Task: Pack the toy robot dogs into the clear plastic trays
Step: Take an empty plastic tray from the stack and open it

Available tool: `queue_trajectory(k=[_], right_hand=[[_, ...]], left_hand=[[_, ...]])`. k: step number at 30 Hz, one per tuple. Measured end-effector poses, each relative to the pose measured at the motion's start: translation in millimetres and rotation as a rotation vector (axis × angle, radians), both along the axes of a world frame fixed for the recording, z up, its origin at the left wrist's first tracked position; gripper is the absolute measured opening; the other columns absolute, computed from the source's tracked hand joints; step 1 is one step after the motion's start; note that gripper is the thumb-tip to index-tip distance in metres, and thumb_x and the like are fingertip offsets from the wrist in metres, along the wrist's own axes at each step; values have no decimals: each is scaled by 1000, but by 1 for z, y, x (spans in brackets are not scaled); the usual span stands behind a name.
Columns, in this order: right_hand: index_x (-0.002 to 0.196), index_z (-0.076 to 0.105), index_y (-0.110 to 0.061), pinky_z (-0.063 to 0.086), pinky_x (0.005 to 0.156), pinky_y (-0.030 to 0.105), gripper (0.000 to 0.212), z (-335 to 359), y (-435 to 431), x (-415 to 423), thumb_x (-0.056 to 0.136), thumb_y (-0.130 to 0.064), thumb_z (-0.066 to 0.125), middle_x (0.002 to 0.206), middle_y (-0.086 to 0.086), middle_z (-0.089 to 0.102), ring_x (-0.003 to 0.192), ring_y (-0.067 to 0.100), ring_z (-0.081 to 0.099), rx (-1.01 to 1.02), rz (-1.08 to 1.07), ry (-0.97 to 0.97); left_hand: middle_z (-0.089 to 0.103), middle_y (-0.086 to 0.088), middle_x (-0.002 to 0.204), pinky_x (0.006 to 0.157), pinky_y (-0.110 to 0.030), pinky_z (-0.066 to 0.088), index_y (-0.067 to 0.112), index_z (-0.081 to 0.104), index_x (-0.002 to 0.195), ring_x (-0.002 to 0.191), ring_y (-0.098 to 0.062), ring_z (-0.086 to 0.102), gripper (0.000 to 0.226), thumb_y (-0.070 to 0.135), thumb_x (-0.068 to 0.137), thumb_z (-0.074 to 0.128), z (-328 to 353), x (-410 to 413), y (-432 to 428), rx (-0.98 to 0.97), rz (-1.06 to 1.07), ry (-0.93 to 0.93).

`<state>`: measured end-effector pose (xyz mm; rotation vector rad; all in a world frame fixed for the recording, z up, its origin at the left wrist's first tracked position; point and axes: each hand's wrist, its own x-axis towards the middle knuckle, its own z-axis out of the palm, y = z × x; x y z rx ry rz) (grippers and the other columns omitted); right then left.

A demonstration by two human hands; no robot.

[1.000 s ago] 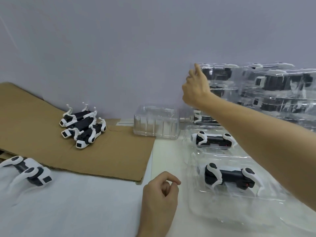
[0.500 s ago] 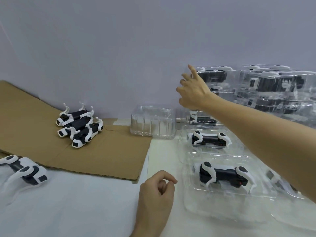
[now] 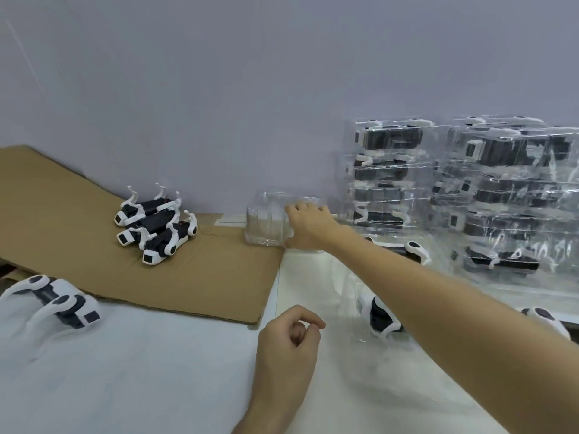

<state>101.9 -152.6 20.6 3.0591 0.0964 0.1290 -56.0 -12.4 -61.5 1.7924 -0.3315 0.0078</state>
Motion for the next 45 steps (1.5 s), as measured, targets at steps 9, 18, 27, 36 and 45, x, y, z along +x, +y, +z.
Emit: queue_trajectory(k=[9, 18, 27, 36, 45], right_hand=[[88, 54, -19, 38, 75, 32, 12, 21, 35, -18, 96, -24, 61, 106, 6, 64, 101, 31, 58, 398, 93, -123], [95, 66, -17, 39, 64, 14, 10, 27, 25, -125, 89, -18, 74, 84, -8, 62, 69, 5, 53, 1020, 288, -309], [110, 68, -13, 50, 77, 35, 18, 9, 1, -148, 92, -12, 71, 102, 6, 69, 92, 27, 64, 1197, 350, -186], [85, 62, -20, 53, 76, 28, 32, 0, -4, -151, 72, -11, 90, 93, 16, 71, 89, 30, 67, 1337, 256, -230], [102, 70, -7, 55, 86, 43, 18, 0, -14, -148, 86, -2, 76, 89, 9, 67, 85, 21, 64, 1497, 281, -117]], left_hand=[[54, -4, 64, 39, -22, 29, 27, 68, 90, 44, -14, 38, 19, 12, 97, 58, 7, 13, 8, -339, 70, 188], [61, -4, 80, 58, -30, 38, 21, 70, 99, 63, -16, 50, 32, 48, 83, 75, 27, 29, 37, -585, 153, 165], [77, 2, 88, 60, -15, 44, 30, 78, 101, 67, -4, 58, 27, 43, 77, 74, 37, 15, 35, -484, -11, -29], [76, 4, 78, 66, -36, 41, 27, 82, 87, 62, -12, 50, 22, 39, 69, 76, 35, 13, 34, -468, 89, -35], [78, -6, 102, 69, -36, 38, 27, 80, 100, 64, -8, 49, 33, 43, 71, 82, 35, 18, 40, -421, -25, 6]])
